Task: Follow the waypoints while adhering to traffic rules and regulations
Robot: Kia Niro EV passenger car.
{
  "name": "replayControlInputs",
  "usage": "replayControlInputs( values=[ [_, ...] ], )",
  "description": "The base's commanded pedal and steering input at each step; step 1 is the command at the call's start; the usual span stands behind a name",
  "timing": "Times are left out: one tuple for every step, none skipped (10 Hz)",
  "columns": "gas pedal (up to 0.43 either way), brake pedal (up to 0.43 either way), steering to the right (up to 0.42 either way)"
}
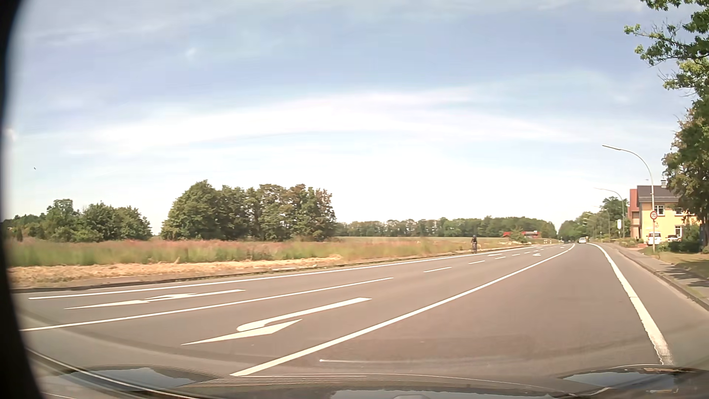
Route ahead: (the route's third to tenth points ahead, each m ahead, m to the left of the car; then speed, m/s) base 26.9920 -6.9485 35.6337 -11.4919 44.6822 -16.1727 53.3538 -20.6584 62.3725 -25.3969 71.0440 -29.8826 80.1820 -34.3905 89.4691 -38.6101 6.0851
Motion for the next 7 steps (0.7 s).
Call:
replayControlInputs(
  values=[
    [0.409,0.0,0.309],
    [0.409,0.0,0.301],
    [0.409,0.0,0.289],
    [0.409,0.0,0.274],
    [0.409,0.0,0.252],
    [0.409,0.0,0.23],
    [0.409,0.0,0.207]
  ],
)
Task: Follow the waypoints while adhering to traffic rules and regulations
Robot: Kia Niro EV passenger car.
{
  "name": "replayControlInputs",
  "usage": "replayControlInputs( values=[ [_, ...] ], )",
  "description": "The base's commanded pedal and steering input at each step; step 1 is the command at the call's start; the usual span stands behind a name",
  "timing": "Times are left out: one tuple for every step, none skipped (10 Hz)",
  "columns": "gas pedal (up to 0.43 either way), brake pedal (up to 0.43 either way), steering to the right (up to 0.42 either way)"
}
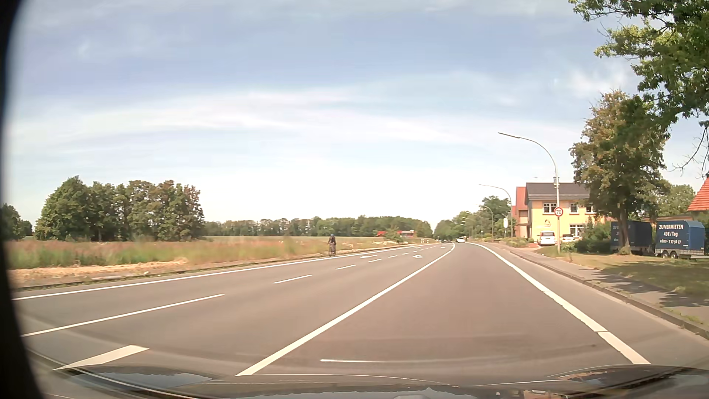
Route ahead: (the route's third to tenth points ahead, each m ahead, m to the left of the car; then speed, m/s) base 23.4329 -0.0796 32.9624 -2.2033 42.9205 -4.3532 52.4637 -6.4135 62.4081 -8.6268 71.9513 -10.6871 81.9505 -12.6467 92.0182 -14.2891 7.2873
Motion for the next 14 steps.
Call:
replayControlInputs(
  values=[
    [0.409,0.0,0.191],
    [0.409,0.0,0.166],
    [0.409,0.0,0.147],
    [0.409,0.0,0.126],
    [0.409,0.0,0.105],
    [0.409,0.0,0.089],
    [0.421,0.0,0.069],
    [0.421,0.0,0.047],
    [0.421,0.0,0.03],
    [0.421,0.0,0.019],
    [0.429,0.0,0.007],
    [0.441,0.0,0.003],
    [0.441,0.0,0.003],
    [0.449,0.0,0.0]
  ],
)
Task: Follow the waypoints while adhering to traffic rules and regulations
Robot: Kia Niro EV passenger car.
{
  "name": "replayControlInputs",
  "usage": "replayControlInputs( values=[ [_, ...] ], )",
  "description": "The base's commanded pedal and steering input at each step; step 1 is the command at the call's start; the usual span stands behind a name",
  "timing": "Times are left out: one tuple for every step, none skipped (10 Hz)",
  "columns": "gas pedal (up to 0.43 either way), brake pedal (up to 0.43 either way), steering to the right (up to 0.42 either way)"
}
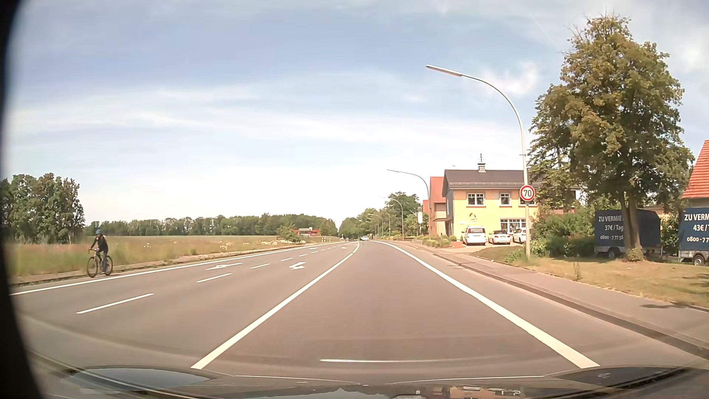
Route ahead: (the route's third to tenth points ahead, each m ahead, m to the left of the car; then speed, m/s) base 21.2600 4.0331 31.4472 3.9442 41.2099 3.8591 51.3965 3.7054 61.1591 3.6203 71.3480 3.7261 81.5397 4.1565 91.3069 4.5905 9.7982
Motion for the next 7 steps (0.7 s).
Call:
replayControlInputs(
  values=[
    [0.461,0.0,-0.001],
    [0.461,0.0,-0.001],
    [0.461,0.0,-0.002],
    [0.461,0.0,-0.003],
    [0.461,0.0,-0.005],
    [0.461,0.0,-0.005],
    [0.461,0.0,-0.005]
  ],
)
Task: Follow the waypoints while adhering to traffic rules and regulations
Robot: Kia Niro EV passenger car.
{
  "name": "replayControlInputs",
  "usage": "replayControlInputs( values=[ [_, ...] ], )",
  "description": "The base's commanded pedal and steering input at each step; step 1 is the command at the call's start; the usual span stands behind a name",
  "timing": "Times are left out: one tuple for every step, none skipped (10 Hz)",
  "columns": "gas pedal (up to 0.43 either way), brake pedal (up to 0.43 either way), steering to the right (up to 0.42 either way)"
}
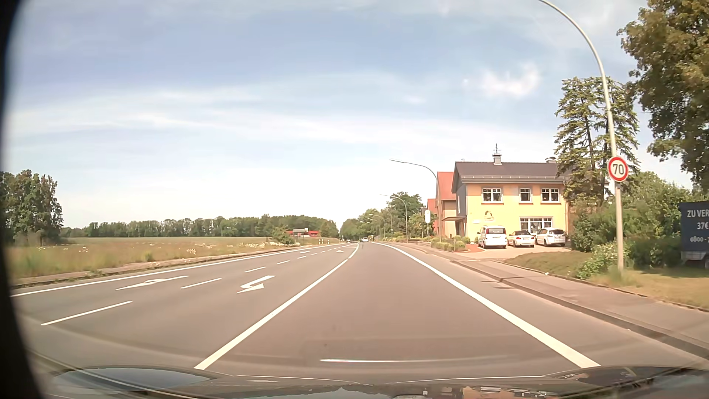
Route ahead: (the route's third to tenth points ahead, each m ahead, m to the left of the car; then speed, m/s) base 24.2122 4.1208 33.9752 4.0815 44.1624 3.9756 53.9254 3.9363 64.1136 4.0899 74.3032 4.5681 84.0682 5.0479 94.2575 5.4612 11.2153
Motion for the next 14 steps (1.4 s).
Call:
replayControlInputs(
  values=[
    [0.469,0.0,-0.004],
    [0.469,0.0,-0.003],
    [0.469,0.0,-0.003],
    [0.469,0.0,-0.003],
    [0.48,0.0,-0.003],
    [0.48,0.0,-0.003],
    [0.48,0.0,-0.003],
    [0.48,0.0,-0.003],
    [0.48,0.0,-0.003],
    [0.48,0.0,-0.003],
    [0.48,0.0,-0.003],
    [0.48,0.0,-0.003],
    [0.48,0.0,-0.003],
    [0.48,0.0,-0.003]
  ],
)
